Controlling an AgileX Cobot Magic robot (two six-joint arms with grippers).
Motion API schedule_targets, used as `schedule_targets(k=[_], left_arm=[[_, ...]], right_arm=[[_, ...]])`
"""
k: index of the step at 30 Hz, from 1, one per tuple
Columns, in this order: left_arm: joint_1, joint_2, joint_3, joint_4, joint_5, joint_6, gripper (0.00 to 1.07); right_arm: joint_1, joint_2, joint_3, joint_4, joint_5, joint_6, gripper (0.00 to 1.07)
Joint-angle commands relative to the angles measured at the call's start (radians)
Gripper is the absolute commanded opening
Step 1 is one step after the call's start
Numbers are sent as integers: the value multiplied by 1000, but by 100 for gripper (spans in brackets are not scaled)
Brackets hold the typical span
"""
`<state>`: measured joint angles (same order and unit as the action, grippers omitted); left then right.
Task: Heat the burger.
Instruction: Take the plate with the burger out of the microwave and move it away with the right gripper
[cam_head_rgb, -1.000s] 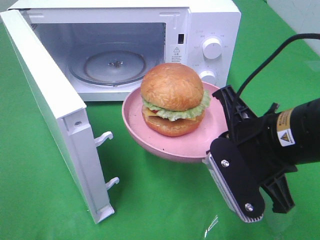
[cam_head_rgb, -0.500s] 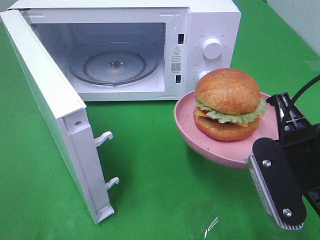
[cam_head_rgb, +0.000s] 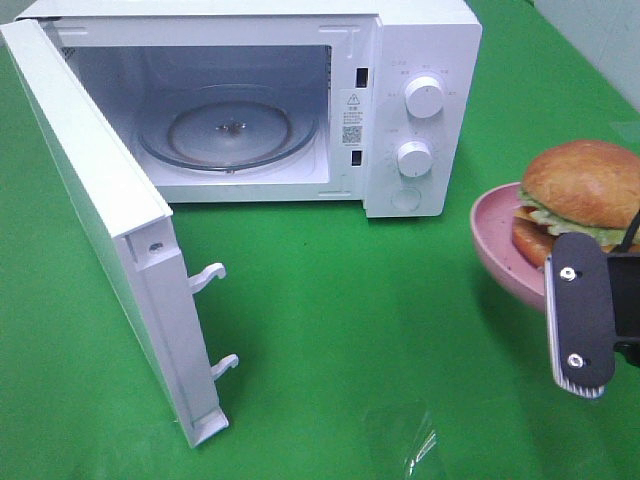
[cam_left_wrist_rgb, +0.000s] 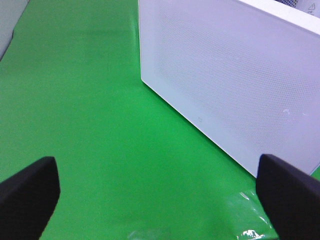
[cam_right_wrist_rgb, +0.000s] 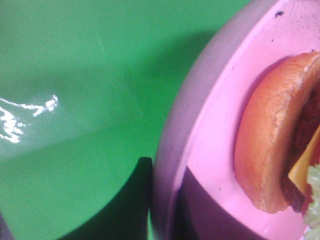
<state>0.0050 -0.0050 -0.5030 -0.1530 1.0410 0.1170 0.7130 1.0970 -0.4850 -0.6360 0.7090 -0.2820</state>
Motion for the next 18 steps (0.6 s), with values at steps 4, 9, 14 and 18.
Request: schedule_targets(k=[4,9,14,18], left_arm=[[1,-15,0,-3,-8,-2,100],[1,-15,0,-3,-8,-2,100],[1,-15,0,-3,-8,-2,100],[1,-15,0,-3,-8,-2,100]], right_arm=[[0,-15,-9,-142,77,275,0],[-2,-8,-9,-202,134,461,0],[-2,33,-9,-226,187,573,0],[-2,119,-10,-247,258,694,0]])
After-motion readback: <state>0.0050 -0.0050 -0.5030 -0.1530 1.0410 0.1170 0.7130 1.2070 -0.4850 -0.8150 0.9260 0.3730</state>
